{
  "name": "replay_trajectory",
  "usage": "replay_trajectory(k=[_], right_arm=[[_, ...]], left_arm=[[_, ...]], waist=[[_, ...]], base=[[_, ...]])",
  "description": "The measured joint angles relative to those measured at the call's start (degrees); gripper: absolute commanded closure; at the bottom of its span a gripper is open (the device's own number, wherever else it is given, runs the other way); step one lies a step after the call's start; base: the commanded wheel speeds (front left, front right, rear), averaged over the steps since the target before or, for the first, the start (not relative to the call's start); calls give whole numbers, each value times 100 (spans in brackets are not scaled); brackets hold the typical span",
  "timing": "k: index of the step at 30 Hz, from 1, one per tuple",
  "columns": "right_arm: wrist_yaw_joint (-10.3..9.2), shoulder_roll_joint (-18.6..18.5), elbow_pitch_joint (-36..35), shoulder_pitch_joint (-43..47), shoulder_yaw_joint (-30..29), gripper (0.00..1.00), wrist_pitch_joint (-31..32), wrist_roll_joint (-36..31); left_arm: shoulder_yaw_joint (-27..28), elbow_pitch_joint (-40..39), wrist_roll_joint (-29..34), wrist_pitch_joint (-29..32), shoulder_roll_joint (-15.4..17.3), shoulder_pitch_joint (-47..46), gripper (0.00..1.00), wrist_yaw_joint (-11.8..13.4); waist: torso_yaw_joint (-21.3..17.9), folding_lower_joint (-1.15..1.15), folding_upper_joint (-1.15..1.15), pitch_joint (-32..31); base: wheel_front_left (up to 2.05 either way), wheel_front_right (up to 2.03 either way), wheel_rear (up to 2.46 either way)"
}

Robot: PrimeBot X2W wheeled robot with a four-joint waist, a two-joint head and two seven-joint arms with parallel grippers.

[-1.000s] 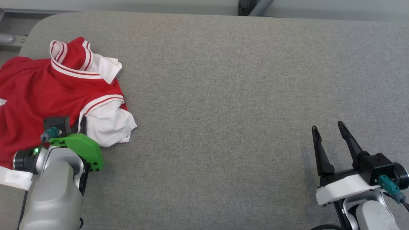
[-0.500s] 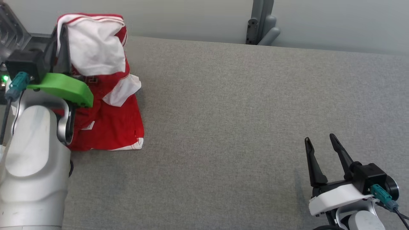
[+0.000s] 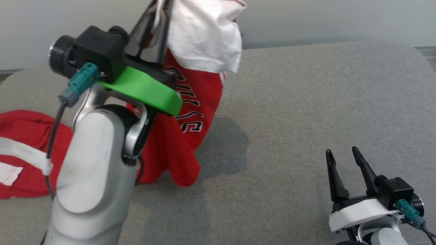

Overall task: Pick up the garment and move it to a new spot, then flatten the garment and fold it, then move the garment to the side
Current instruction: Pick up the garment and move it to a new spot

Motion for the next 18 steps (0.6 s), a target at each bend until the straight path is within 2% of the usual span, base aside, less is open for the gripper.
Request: replay_trajectory(k=[5, 7, 10, 11, 13, 18], right_arm=[[0, 5, 19, 2, -54, 0, 0, 46], [0, 14, 26, -8, -16, 0, 0, 127], [0, 13, 22, -83, 21, 0, 0, 216], [0, 13, 15, -125, 38, 0, 0, 248], [0, 13, 13, -141, 31, 0, 0, 283], [0, 11, 2, -242, 69, 0, 0, 380]], left_arm=[[-675, -159, -342, 93, -272, -135, 100, 97], [-926, -172, -599, 75, -296, -323, 100, 247], [-1340, -153, -1007, 25, -302, -606, 100, 610], [-1524, -44, -1198, 25, -309, -794, 100, 844], [-1666, 80, -1528, 49, -311, -937, 100, 1038], [-1876, 1068, -1414, 15, -319, -1238, 100, 1167]], waist=[[-437, 0, 0, 34], [-604, 0, 0, 56], [-851, 0, 0, 95], [-1011, 0, 0, 131], [-1157, 0, 0, 177], [-1429, 0, 0, 396]], base=[[0, 0, 0], [0, 0, 0], [0, 0, 0], [0, 0, 0], [0, 0, 0], [0, 0, 0]])
